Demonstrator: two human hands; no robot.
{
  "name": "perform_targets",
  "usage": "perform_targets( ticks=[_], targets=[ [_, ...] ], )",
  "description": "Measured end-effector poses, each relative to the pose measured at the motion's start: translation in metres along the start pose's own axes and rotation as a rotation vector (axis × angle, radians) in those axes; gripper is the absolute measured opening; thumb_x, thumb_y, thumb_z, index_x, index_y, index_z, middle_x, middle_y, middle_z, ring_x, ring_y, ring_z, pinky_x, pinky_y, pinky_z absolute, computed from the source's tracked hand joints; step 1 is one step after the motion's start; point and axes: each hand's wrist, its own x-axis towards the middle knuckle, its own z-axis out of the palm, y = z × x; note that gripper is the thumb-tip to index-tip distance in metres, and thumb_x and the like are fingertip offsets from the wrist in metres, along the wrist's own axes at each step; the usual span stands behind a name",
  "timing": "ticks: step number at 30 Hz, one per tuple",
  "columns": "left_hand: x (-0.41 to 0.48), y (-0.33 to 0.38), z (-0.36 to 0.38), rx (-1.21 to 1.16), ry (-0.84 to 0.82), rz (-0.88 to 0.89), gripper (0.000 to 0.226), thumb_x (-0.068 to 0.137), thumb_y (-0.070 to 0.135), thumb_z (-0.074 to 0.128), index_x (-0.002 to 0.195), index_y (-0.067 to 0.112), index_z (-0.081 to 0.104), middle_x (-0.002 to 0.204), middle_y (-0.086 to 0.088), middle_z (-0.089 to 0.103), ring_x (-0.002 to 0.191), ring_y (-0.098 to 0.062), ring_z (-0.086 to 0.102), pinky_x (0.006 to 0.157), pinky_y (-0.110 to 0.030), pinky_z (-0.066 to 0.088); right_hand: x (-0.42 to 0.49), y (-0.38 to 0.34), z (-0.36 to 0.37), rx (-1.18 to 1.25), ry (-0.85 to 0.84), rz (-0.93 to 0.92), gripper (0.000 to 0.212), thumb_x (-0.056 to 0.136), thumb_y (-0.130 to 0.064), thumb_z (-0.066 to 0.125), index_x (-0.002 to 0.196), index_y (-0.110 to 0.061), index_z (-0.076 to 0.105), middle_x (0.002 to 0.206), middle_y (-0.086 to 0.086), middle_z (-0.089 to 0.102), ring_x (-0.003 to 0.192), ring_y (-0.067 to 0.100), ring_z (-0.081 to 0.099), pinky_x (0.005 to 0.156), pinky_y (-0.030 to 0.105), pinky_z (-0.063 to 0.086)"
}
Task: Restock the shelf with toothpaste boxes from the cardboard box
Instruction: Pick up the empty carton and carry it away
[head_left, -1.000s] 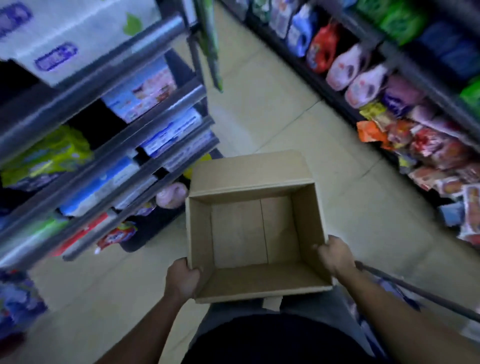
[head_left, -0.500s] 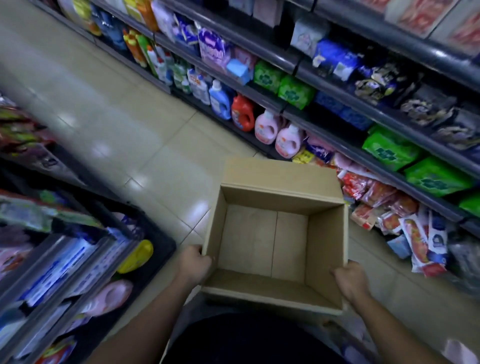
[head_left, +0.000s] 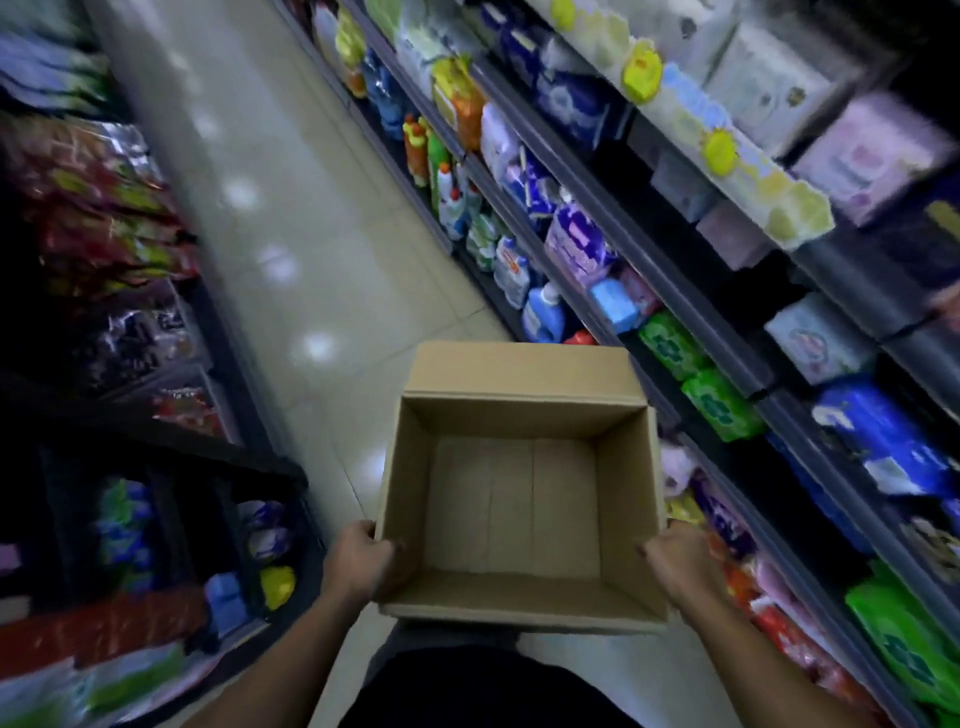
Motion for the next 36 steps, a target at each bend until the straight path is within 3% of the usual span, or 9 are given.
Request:
perform_targets(
  ticks=[2,8,13,18,23,28,33,36],
  targets=[
    [0.037,0.022,-0.023,-0.063,0.012,-0.038,0.029,0.053,0.043,0.069,0.070,0.020,0.072,0.063,0.004,0.072,0.064,-0.020,0.070,0.062,-0.036,0.061,0.025,-0.066,-0.007,-0.033,-0.017,-0.042,0.019,0.088,-0.011,0.069,0.099,0.004,0.070,0.105,0.025,0.070,0.100,0.040,0.066,0.082,0.038,0.052],
    [0.111,0.080,-0.105,-0.267,0.124,-0.114,0.004,0.074,0.020,0.079,0.074,0.020,0.076,0.069,0.005,0.076,0.071,-0.021,0.074,0.070,-0.042,0.062,0.074,-0.268,-0.019,-0.078,-0.022,-0.196,0.020,0.085,-0.011,0.066,0.102,-0.001,0.071,0.098,0.023,0.072,0.094,0.042,0.066,0.081,0.042,0.053],
    [0.183,0.125,-0.173,-0.358,0.181,-0.190,0.005,0.070,0.026,0.078,0.071,0.023,0.075,0.066,0.010,0.075,0.069,-0.015,0.073,0.070,-0.036,0.062,0.119,-0.413,0.000,-0.159,-0.110,-0.270,0.021,0.086,-0.016,0.068,0.100,-0.001,0.071,0.102,0.023,0.073,0.096,0.041,0.068,0.084,0.044,0.055],
    [0.281,0.178,-0.245,-0.394,0.223,-0.248,0.005,0.073,0.022,0.078,0.077,0.020,0.076,0.075,0.002,0.077,0.076,-0.024,0.073,0.076,-0.042,0.062,0.175,-0.559,0.035,-0.210,-0.144,-0.301,0.028,0.088,-0.021,0.072,0.107,-0.001,0.069,0.108,0.024,0.071,0.101,0.041,0.066,0.086,0.040,0.052],
    [0.372,0.245,-0.344,-0.374,0.295,-0.280,0.014,0.080,0.014,0.076,0.070,0.023,0.072,0.065,0.007,0.074,0.067,-0.013,0.071,0.067,-0.036,0.062,0.223,-0.725,0.064,-0.206,-0.199,-0.345,0.024,0.091,-0.013,0.069,0.107,0.005,0.067,0.099,0.025,0.070,0.088,0.037,0.064,0.070,0.037,0.045],
    [0.440,0.297,-0.443,-0.383,0.408,-0.318,0.011,0.075,0.021,0.076,0.067,0.022,0.068,0.062,0.008,0.070,0.063,-0.013,0.066,0.059,-0.026,0.053,0.224,-0.878,0.077,-0.212,-0.219,-0.399,0.019,0.088,-0.018,0.073,0.098,-0.002,0.069,0.096,0.021,0.072,0.089,0.038,0.067,0.084,0.047,0.056],
    [0.542,0.334,-0.535,-0.423,0.396,-0.293,0.014,0.081,0.019,0.075,0.078,0.027,0.064,0.077,0.007,0.072,0.077,-0.019,0.070,0.072,-0.034,0.059,0.240,-1.024,0.113,-0.210,-0.211,-0.460,0.016,0.087,-0.019,0.073,0.093,-0.004,0.069,0.094,0.021,0.072,0.089,0.038,0.066,0.083,0.049,0.055],
    [0.628,0.353,-0.585,-0.453,0.380,-0.260,0.020,0.082,0.013,0.073,0.080,0.029,0.062,0.079,0.007,0.071,0.082,-0.024,0.070,0.070,-0.032,0.057,0.259,-1.102,0.143,-0.179,-0.175,-0.460,0.018,0.088,-0.020,0.073,0.097,-0.005,0.070,0.093,0.017,0.072,0.086,0.037,0.065,0.081,0.047,0.056]
  ],
)
